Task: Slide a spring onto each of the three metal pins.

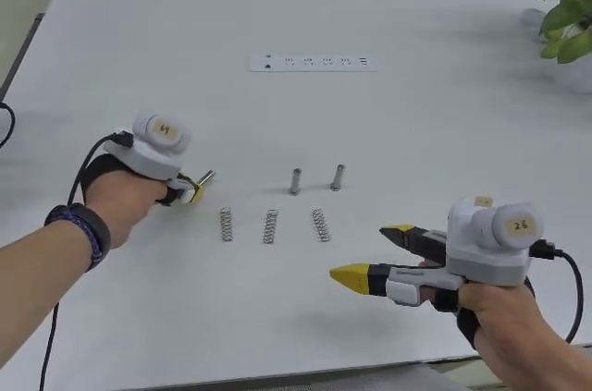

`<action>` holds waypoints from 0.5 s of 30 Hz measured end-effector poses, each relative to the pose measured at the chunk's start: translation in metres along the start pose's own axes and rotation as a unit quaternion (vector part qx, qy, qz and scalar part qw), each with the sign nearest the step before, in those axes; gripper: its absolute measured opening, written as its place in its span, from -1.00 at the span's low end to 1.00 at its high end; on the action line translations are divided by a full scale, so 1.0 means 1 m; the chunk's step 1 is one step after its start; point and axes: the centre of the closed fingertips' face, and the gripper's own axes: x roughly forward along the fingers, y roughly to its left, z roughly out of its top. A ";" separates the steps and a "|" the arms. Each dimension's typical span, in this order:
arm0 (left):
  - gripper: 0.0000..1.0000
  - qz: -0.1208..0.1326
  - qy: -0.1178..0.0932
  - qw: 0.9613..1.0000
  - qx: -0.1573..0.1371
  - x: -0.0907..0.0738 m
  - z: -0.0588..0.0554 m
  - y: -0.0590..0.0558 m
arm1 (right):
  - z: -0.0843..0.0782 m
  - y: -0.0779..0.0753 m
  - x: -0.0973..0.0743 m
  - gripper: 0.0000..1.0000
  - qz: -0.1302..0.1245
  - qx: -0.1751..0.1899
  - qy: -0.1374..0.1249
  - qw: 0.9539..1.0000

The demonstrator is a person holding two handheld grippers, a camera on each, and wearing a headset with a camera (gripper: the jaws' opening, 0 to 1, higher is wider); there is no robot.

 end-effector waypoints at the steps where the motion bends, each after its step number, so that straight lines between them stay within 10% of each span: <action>1: -1.00 0.000 -0.001 1.000 0.000 -0.001 0.000 0.000 | 0.000 0.000 0.001 0.47 0.002 0.002 0.000 1.000; 15: -1.00 0.006 -0.028 1.000 -0.005 -0.022 0.007 0.002 | 0.014 0.004 0.021 0.39 0.025 0.014 -0.013 0.999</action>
